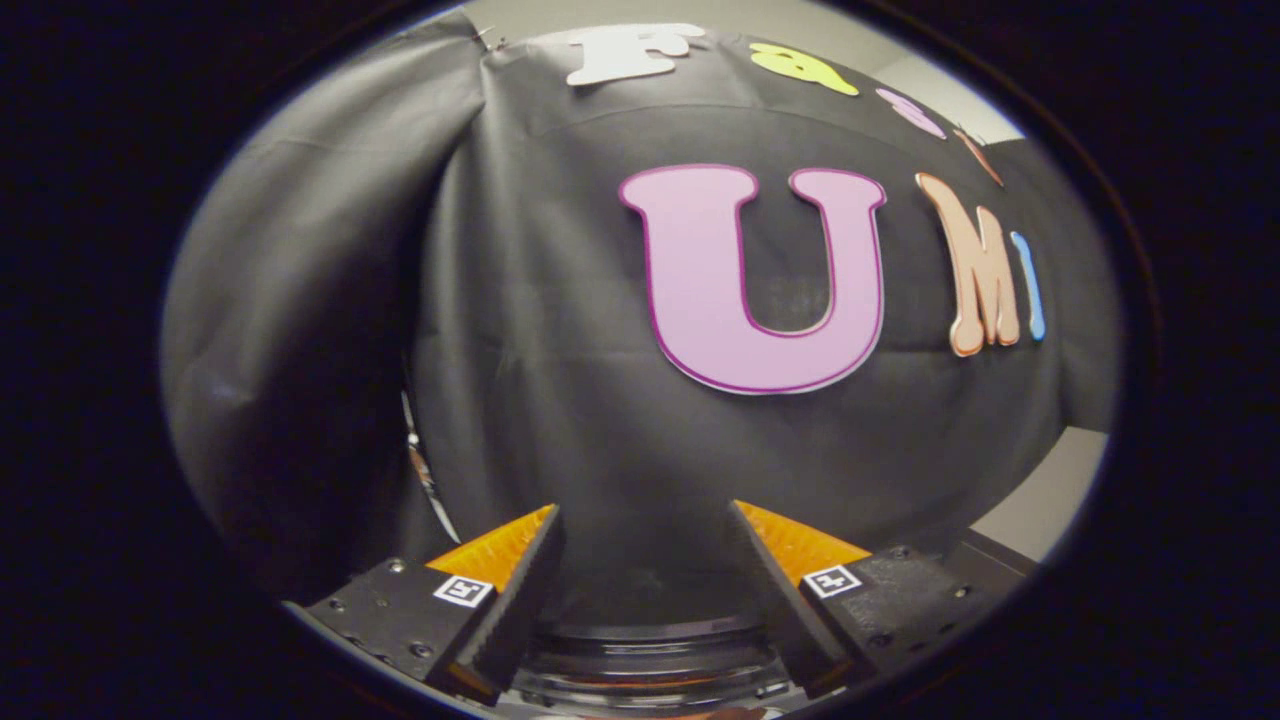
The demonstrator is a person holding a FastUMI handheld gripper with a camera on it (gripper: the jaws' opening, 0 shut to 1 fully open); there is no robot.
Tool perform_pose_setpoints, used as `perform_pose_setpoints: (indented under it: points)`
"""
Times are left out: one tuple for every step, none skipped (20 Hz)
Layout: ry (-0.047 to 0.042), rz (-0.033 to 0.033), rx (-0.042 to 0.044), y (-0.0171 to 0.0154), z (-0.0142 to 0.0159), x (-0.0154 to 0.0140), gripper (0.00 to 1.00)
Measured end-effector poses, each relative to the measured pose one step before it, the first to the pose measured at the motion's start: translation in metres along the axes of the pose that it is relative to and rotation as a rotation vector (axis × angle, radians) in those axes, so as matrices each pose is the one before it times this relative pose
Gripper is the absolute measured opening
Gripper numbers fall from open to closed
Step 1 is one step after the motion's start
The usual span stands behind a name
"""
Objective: Put the clothes into the washing machine and then close the washing machine lid.
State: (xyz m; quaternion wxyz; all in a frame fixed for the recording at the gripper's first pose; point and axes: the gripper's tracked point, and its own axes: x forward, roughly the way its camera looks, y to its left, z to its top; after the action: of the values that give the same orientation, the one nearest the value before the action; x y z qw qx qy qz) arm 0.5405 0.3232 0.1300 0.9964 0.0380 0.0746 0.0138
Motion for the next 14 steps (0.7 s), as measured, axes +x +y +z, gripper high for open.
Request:
perform_pose_setpoints:
  points:
    - [0.02629,-0.0058,-0.0353,-0.00287,-0.01184,0.00385,0.97]
    - [0.08264,0.00169,-0.02456,-0.00406,-0.02477,0.00355,0.97]
    - [-0.0333,0.02078,0.09721,-0.00182,0.0038,-0.01089,0.97]
    - [-0.06901,-0.00133,0.02184,-0.00004,0.00608,0.00904,0.96]
    - [0.02388,0.00331,0.00609,0.0012,-0.00356,-0.003,0.96]
    - [-0.0164,0.01773,-0.06028,-0.00058,0.00298,0.00132,0.96]
    - [-0.01311,-0.00623,0.00372,-0.00393,0.00053,-0.00094,0.95]
    - [0.01521,-0.00778,0.02809,0.00417,-0.0015,-0.00136,0.95]
    - [-0.00727,0.01068,-0.01211,0.0016,0.00155,-0.00144,0.95]
    - [0.01161,0.00064,0.00263,-0.003,-0.00002,0.00064,0.95]
    - [-0.0096,-0.00695,0.00018,-0.00043,0.00271,-0.00323,0.95]
    - [-0.00129,-0.00264,-0.00865,-0.00038,-0.0006,0.0003,0.96]
    - [-0.0061,-0.0036,0.00412,-0.00111,0.00154,-0.00188,0.95]
    - [-0.01184,-0.00143,0.00531,0.00058,0.00096,0.00047,0.95]
